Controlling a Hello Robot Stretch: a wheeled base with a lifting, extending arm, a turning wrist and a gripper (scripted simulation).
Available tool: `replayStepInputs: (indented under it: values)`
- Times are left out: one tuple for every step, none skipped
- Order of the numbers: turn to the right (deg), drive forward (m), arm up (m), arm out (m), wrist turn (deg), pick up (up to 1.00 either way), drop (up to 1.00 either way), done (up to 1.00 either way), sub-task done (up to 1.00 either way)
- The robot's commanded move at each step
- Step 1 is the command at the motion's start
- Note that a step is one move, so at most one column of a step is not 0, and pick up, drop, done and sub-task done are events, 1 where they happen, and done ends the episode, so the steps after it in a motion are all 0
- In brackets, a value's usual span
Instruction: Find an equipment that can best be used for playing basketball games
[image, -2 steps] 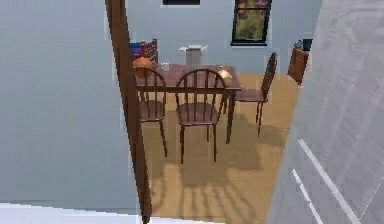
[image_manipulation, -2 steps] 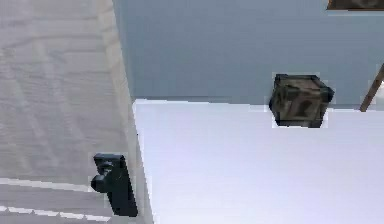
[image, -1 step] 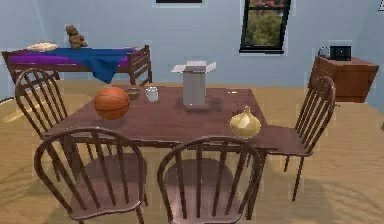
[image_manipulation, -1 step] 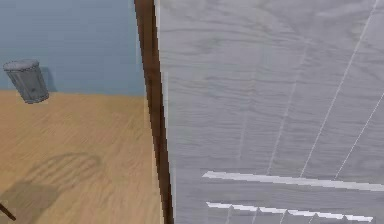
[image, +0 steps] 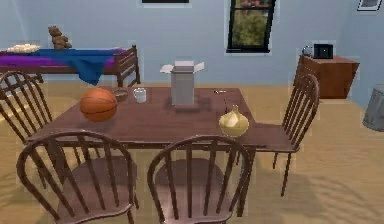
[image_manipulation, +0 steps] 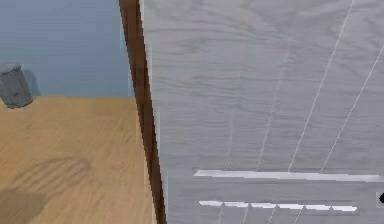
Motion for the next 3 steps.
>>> replayStepInputs:
  values:
    - [0.0,0.3,0.0,0.0,0.0,0.0,0.0,0.0,0.0]
    - [-30.0,0.0,0.0,0.0,0.0,0.0,0.0,0.0,0.0]
    - [0.0,0.0,0.0,0.0,0.0,0.0,0.0,1.0,0.0]
